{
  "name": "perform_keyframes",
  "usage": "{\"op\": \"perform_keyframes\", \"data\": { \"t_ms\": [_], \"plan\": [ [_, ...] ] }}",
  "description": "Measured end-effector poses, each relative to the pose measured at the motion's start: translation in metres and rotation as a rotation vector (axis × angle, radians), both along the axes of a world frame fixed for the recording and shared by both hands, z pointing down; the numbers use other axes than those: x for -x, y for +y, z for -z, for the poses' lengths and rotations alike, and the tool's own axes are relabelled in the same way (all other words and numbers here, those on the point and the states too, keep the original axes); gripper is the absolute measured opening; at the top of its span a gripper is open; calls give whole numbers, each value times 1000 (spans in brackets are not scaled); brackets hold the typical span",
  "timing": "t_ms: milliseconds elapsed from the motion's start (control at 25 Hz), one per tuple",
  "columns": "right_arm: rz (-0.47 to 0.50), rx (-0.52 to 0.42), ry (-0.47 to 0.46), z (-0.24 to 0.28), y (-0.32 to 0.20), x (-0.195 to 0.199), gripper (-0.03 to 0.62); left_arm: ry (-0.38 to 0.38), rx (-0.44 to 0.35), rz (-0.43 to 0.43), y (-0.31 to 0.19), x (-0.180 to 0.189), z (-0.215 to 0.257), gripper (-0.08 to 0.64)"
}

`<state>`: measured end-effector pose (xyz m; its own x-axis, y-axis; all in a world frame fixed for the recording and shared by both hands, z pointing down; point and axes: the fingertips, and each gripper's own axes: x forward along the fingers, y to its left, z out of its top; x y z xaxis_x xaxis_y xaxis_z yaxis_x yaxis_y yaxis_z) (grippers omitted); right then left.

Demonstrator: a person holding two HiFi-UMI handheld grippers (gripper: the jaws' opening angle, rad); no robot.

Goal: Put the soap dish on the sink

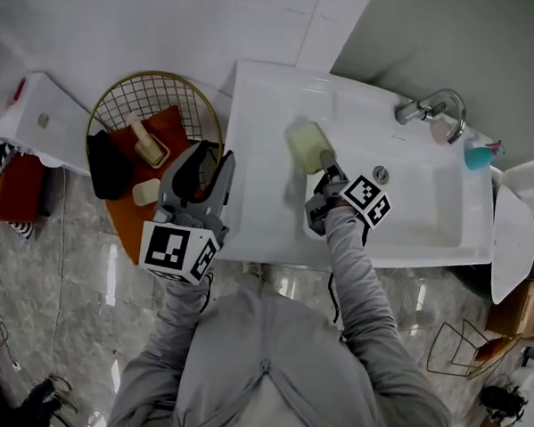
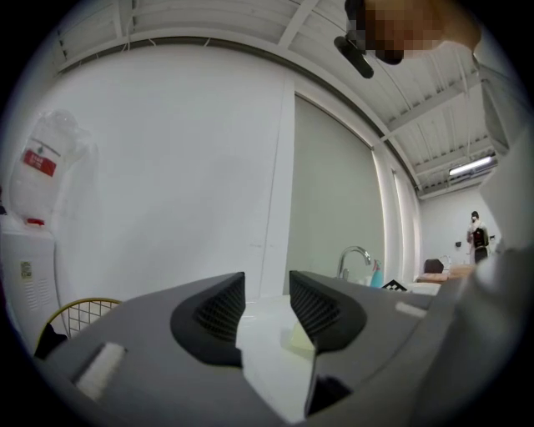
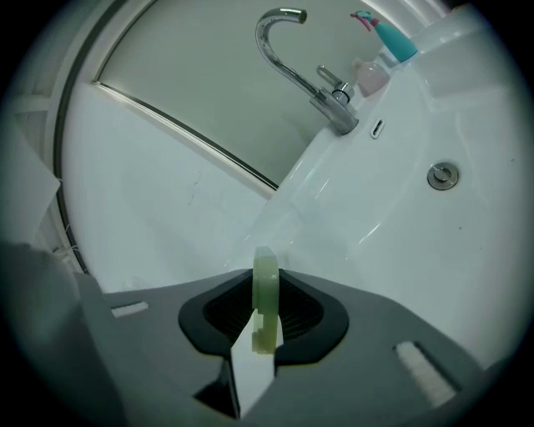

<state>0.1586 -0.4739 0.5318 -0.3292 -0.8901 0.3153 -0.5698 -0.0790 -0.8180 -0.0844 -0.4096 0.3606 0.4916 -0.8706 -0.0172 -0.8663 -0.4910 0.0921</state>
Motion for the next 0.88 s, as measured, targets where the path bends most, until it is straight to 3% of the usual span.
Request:
{"op": "perform_keyframes", "data": {
  "t_ms": [520, 880],
  "plan": [
    [23, 47, -67, -17, -48, 27, 63, 28, 32, 1, -55, 0, -17, 176],
    [107, 65, -15, -22, -60, 48, 64, 27, 42, 16, -65, 1, -22, 176]
  ]
}}
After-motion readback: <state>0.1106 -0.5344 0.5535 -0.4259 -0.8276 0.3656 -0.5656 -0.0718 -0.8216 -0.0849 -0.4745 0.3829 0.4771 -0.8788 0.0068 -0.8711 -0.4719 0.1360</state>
